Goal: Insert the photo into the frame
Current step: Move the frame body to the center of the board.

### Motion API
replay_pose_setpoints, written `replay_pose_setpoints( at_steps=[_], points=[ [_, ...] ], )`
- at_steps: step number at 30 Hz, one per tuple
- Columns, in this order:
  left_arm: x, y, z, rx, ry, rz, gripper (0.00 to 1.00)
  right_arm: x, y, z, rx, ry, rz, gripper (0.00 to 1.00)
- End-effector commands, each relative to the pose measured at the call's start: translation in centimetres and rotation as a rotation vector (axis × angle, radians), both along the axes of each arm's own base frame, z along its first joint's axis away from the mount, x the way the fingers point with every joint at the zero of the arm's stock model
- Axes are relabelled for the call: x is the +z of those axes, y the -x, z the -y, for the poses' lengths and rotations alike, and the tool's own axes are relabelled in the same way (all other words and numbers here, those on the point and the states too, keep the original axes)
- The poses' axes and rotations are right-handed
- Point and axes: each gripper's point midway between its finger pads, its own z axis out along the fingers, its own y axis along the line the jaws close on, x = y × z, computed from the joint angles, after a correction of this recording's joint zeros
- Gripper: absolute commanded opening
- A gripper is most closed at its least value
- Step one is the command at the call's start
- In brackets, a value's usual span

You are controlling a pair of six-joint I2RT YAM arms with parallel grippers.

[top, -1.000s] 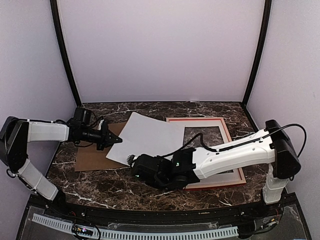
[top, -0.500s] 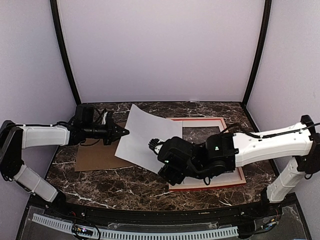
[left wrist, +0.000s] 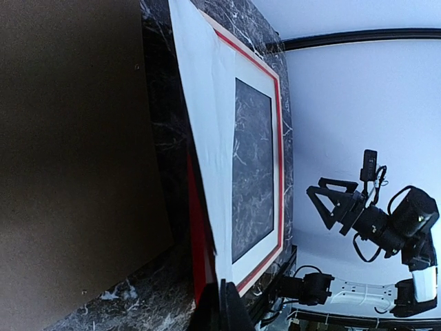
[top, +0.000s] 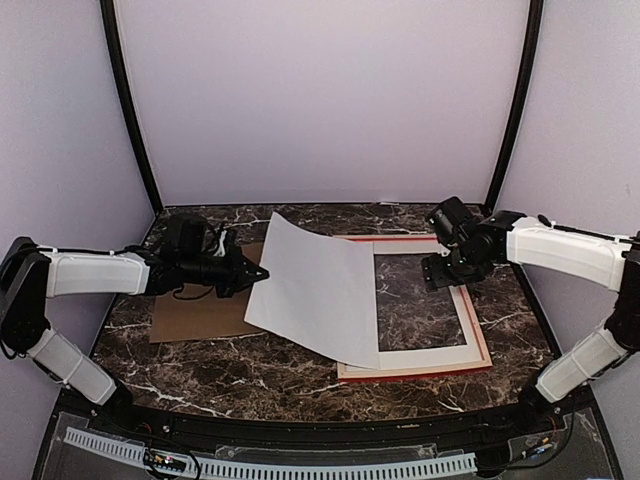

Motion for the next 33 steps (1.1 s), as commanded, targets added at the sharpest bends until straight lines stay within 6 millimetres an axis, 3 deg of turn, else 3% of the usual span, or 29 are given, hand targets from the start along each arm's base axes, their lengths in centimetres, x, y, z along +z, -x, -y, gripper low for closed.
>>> replay_pose_setpoints(
  at_steps=[1,8,14,22,28,33],
  points=[
    [1.2,-0.4,-0.5,0.004,-0.058,0.074,0.03,-1.9,-0.6,2.3,-0.071,-0.146,-0.08,0.81],
    [-0.2,0.1,-0.2,-0.056,-0.095,0.067,0.03,-5.8,-1.2,7.1,-0.179,-0.18,-0.166,0.8],
    [-1.4,0.9,0.2,-0.109,-0.092,0.039,0.0,-8.2,-1.9,8.7,-0.224,-0.24,-0.204,0.77],
    [-0.6,1.2,-0.3,-0.087,-0.08,0.063,0.0,-10.4,-1.7,8.4,-0.22,-0.313,-0.248,0.66],
    [0.5,1.3,-0.5,-0.068,-0.066,0.087,0.0,-11.3,-0.9,8.1,-0.214,-0.328,-0.272,0.45],
    [2.2,1.2,-0.5,-0.038,-0.007,0.109,0.0,-11.4,0.2,7.5,-0.216,-0.371,-0.269,0.35]
  ],
)
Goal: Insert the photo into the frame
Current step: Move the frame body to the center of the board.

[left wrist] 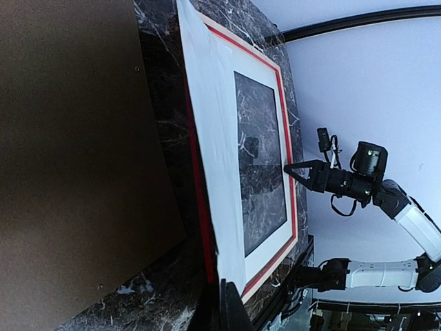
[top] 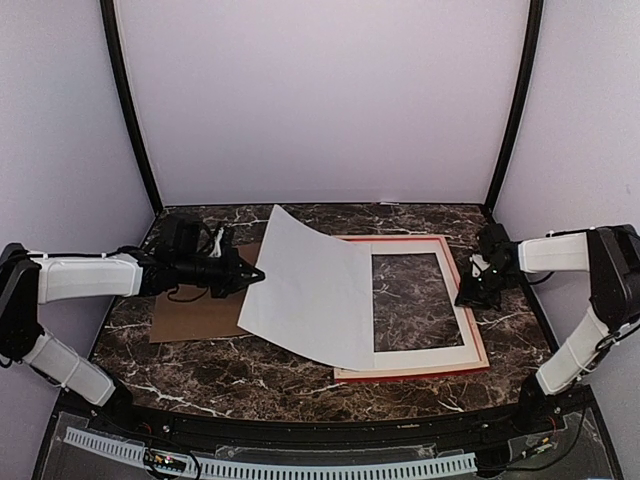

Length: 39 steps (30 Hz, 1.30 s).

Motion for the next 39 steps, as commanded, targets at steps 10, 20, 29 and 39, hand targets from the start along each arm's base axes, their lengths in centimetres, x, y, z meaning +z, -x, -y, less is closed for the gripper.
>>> replay_pose_setpoints(
  at_steps=[10,20,29,39],
  points=[
    [4.4,0.5,1.3,-0.001,0.126,0.072,0.0,0.1,2.8,-4.3,0.029,-0.091,0.023,0.29],
    [10.4,1.6,5.8,-0.095,0.226,0.169,0.0,1.4,2.5,-5.2,0.048,-0.076,0.052,0.47],
    [18.3,2.7,11.5,-0.221,0.332,0.331,0.0,5.2,0.3,-3.8,0.024,-0.087,0.128,0.64],
    [22.5,5.6,19.0,-0.428,0.419,0.456,0.0,8.5,-1.3,1.4,-0.061,-0.055,0.191,0.68]
  ],
)
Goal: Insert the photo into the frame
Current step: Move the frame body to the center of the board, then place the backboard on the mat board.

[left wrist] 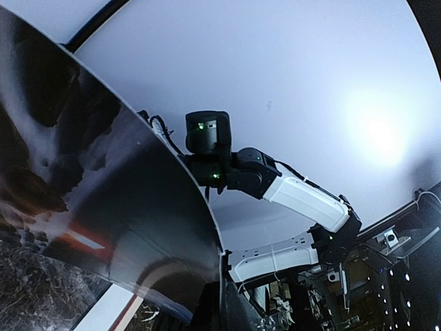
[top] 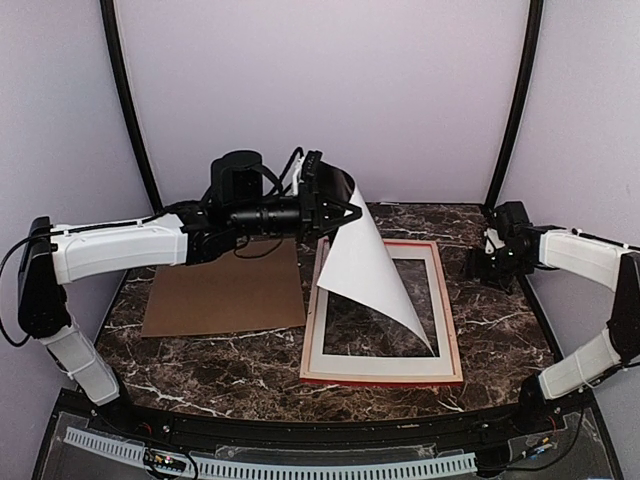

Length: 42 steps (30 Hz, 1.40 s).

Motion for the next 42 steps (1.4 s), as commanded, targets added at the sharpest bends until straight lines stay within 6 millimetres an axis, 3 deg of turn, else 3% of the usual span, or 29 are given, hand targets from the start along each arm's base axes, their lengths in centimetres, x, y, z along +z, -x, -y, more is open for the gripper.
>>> replay_pose_setpoints(
  at_steps=[1,4,5,6,7,8,9,11,14,16,20,23,28,34,37,42],
  points=[
    [4.2,2.5,2.3,-0.106,0.073,0.166,0.0,1.2,0.1,1.7,-0.01,0.011,0.016,0.68],
    [4.3,3.3,3.6,-0.16,0.056,0.21,0.0,1.0,0.2,2.2,-0.02,0.004,0.013,0.68],
    [5.4,3.5,3.9,-0.17,0.069,0.23,0.0,1.0,0.2,2.2,-0.021,0.001,0.014,0.68],
    [4.8,3.6,4.3,-0.195,0.054,0.232,0.0,0.9,0.2,2.3,-0.022,-0.002,0.014,0.68],
    [6.1,3.8,4.6,-0.208,0.071,0.257,0.0,1.0,0.1,2.4,-0.025,-0.002,0.015,0.68],
    [5.4,3.9,5.2,-0.232,0.053,0.259,0.0,1.0,0.1,2.4,-0.026,-0.002,0.015,0.68],
    [6.7,4.3,5.5,-0.246,0.071,0.29,0.0,1.0,0.1,2.5,-0.027,-0.001,0.016,0.68],
    [6.7,4.7,6.1,-0.274,0.06,0.318,0.0,1.2,0.0,2.8,-0.031,0.003,0.02,0.68],
    [5.0,4.2,6.5,-0.254,0.026,0.302,0.0,1.2,0.0,3.2,-0.037,0.009,0.02,0.68],
    [2.5,2.9,6.4,-0.199,-0.018,0.251,0.0,1.1,0.1,3.7,-0.047,0.013,0.015,0.68],
    [-5.4,-0.9,5.0,-0.057,-0.138,0.05,0.0,1.0,0.3,4.4,-0.064,0.033,0.011,0.68],
    [-9.6,-3.1,3.9,0.03,-0.173,-0.041,0.0,1.1,0.3,4.8,-0.07,0.056,0.014,0.68],
    [-17.0,-5.0,1.2,0.13,-0.245,-0.167,0.0,1.1,0.5,4.9,-0.068,0.064,0.009,0.68],
    [-21.6,-5.8,-1.0,0.228,-0.324,-0.21,0.0,0.8,0.6,5.0,-0.072,0.069,0.001,0.68],
    [-22.8,-5.8,-1.9,0.265,-0.347,-0.232,0.0,0.8,0.5,5.1,-0.074,0.075,0.002,0.68],
    [-23.1,-5.8,-2.9,0.311,-0.358,-0.243,0.0,0.5,0.6,5.0,-0.068,0.067,-0.005,0.68]
  ],
)
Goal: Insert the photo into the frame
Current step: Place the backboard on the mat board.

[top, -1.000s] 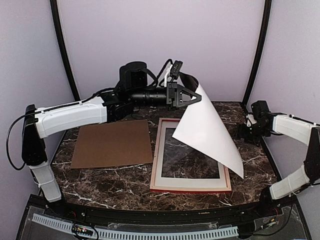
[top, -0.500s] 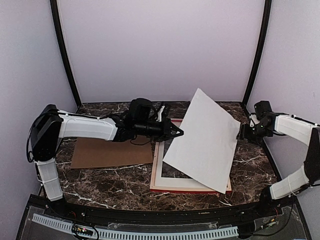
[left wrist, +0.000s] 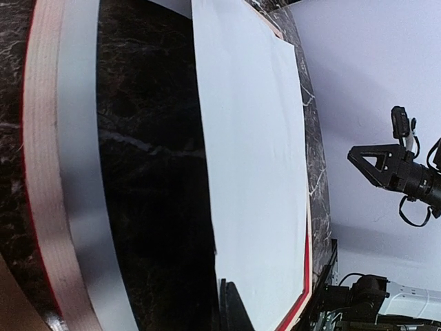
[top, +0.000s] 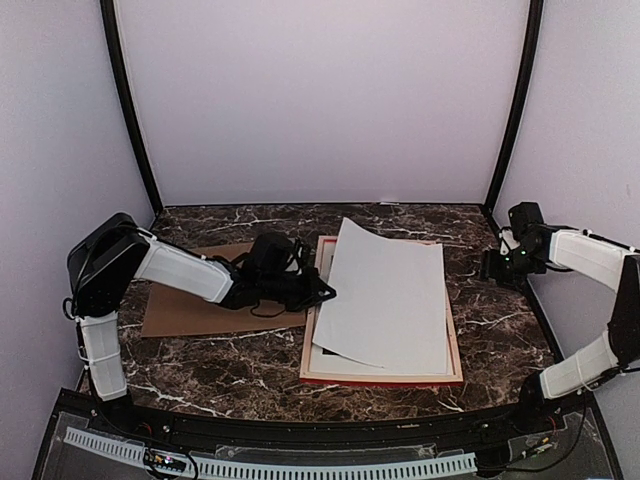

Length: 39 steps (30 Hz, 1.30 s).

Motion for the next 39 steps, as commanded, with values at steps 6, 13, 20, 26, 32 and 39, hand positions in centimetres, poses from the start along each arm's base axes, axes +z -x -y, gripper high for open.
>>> replay_pose_setpoints(
  at_steps=[6,13,20,26,32,39],
  points=[
    [2.3,-0.1,-1.4,0.088,0.022,0.048,0.0,0.1,-0.1,0.1,0.005,0.002,0.011,0.68],
    [2.3,0.9,-0.6,0.095,0.045,0.024,0.0,0.0,0.0,-0.1,0.01,-0.004,0.009,0.68],
    [2.5,1.7,-0.9,0.148,0.063,0.006,0.0,0.1,0.0,-0.2,0.017,-0.013,0.012,0.68],
    [2.7,2.1,-0.8,0.166,0.057,0.014,0.0,0.0,0.1,-0.4,0.021,-0.019,0.013,0.68],
    [2.3,2.6,-0.5,0.17,0.05,0.003,0.0,0.0,0.1,-0.5,0.026,-0.027,0.013,0.68],
    [2.2,2.6,0.0,0.161,0.049,0.002,0.0,0.0,0.1,-0.6,0.029,-0.03,0.014,0.68]
  ],
)
